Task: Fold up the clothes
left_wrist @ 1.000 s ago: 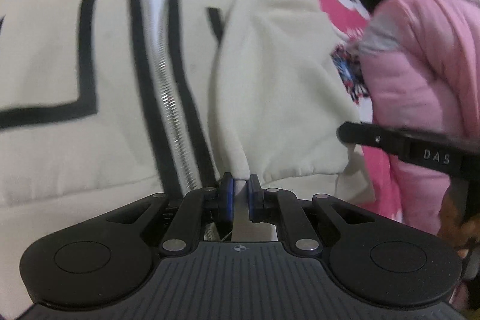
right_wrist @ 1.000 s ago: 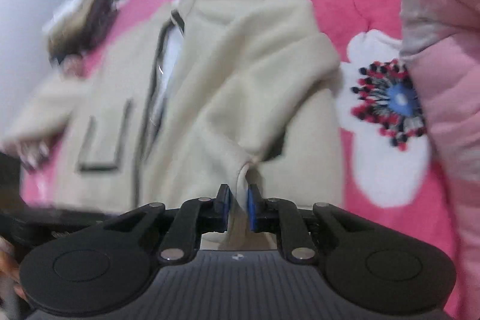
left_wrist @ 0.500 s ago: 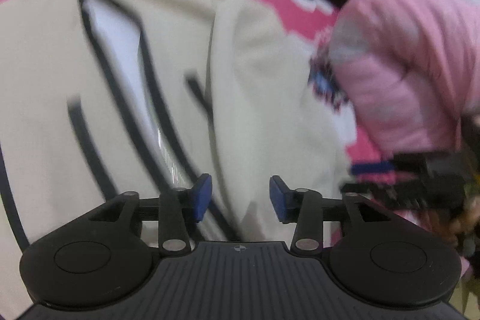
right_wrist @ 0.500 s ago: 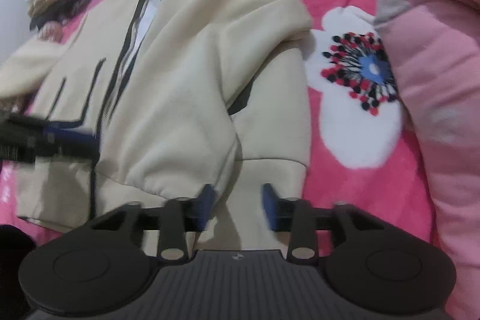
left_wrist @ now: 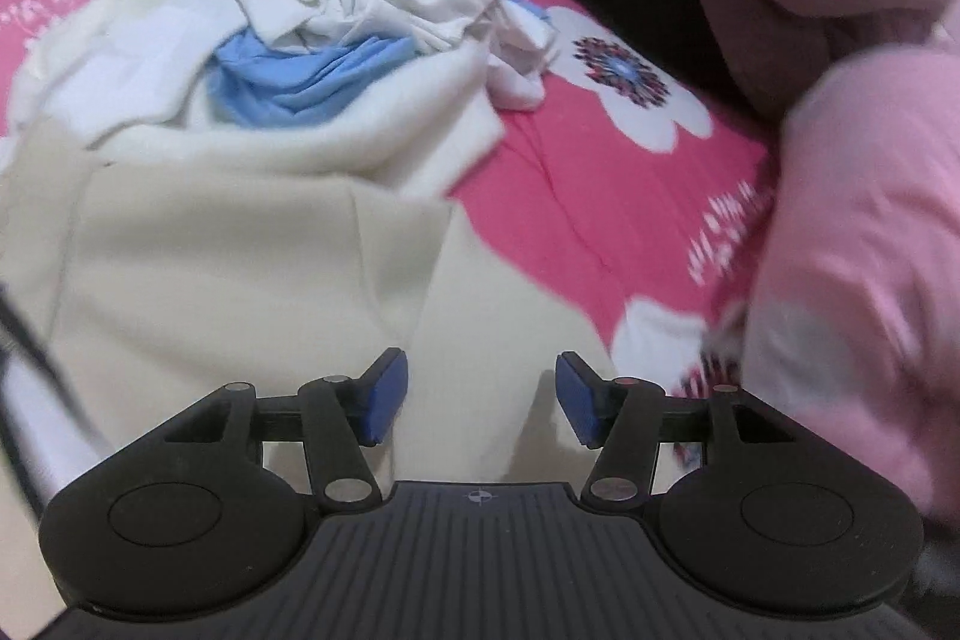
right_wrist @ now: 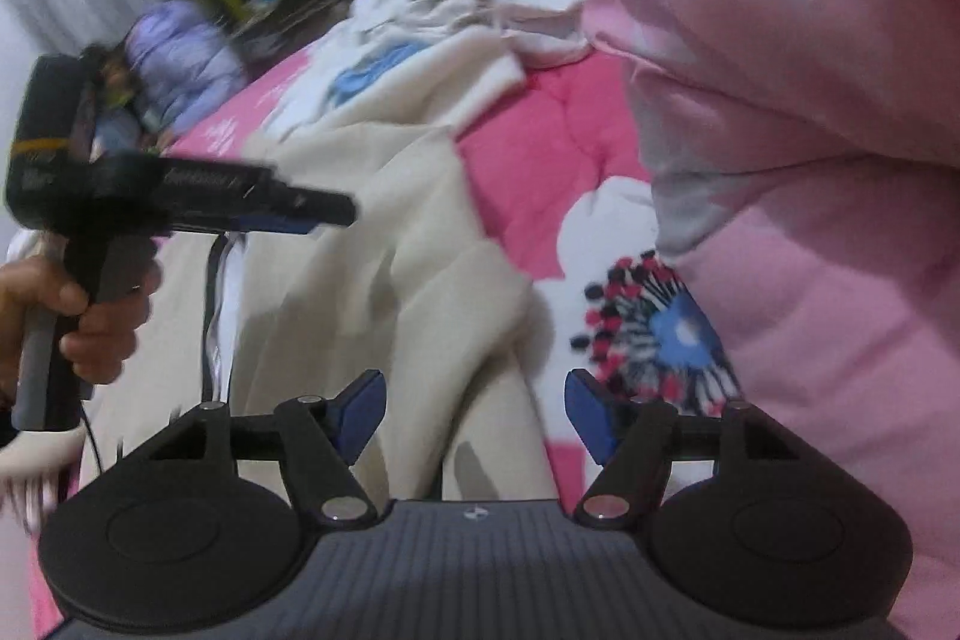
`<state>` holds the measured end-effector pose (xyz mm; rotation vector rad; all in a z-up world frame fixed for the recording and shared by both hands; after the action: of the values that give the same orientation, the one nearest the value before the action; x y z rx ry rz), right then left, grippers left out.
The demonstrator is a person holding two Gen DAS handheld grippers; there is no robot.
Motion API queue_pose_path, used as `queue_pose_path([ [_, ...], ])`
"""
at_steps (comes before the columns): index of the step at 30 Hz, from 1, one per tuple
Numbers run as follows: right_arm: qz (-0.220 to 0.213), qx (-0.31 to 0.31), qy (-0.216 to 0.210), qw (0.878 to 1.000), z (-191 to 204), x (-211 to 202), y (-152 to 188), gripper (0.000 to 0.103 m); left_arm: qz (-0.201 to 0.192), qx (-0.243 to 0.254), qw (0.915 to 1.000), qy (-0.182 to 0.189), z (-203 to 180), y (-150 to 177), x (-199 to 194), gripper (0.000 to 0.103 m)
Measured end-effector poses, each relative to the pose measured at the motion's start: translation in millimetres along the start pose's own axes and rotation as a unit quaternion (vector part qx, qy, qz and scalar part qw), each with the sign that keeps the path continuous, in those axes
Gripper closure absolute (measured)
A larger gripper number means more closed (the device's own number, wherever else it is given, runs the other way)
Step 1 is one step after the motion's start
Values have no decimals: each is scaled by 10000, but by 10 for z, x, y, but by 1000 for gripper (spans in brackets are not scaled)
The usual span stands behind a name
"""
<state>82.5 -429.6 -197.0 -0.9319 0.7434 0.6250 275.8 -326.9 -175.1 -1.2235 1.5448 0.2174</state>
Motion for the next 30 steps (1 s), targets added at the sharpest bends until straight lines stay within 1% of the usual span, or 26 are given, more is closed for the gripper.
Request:
queue_pose_path([
  [2, -134, 266, 5, 9996, -27, 119, -119, 36, 125, -155, 9998, 56, 27, -49, 59, 48],
  [4, 131, 534, -180, 9983, -76, 89, 25, 37, 178, -275, 9991, 256, 61, 28, -30, 48],
  [6, 427, 801, -381, 9951, -125, 45, 189, 37, 252, -543, 9965, 579, 149, 243, -215, 48],
  [7, 574, 933, -481, 9928, -149, 21, 271, 37, 306, -716, 9944, 714, 202, 401, -323, 48],
  [9, 869, 1198, -680, 9867, -196, -27, 433, 37, 467, -1070, 9891, 901, 302, 821, -553, 48],
  [11, 1285, 1569, -862, 9754, -253, -101, 684, 37, 749, -1318, 9832, 1020, 333, 1299, -713, 48],
  [13, 1651, 1798, -1041, 9641, -266, -132, 876, 36, 1077, -1458, 9772, 1104, 265, 1795, -790, 48],
  [16, 1897, 1927, -1210, 9551, -244, -86, 1064, 36, 1443, -1697, 9663, 1287, 91, 2433, -788, 48],
  [17, 1933, 1922, -1212, 9545, -232, -45, 1109, 35, 1480, -1659, 9667, 1271, 13, 2566, -769, 48],
  [19, 1900, 1807, -1218, 9573, -209, 18, 1159, 33, 1441, -1357, 9740, 1103, -149, 2737, -744, 49],
  [21, 1837, 1652, -1175, 9619, -166, 19, 1178, 33, 1332, -1012, 9819, 889, -302, 2826, -740, 49],
  [24, 1696, 1273, -1096, 9711, -53, -114, 1181, 34, 1104, -648, 9897, 642, -430, 2898, -780, 49],
  [27, 1617, 909, -937, 9782, 16, -218, 1217, 36, 900, -489, 9933, 526, -484, 2930, -823, 49],
  [30, 1765, 814, -792, 9777, 38, -196, 1353, 39, 724, -542, 9945, 523, -501, 2948, -824, 49],
])
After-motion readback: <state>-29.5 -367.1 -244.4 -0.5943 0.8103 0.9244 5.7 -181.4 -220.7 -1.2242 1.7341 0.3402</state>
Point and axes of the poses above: each gripper's, at about its wrist camera, not at the fingertips, and x roughly the way its jaws point, z to its left, y to its underside, the point moved 5 cm from there along x, roughly the way its jaws point, and after that the axes turned 2 degrees about y, right-handed, at the moved point
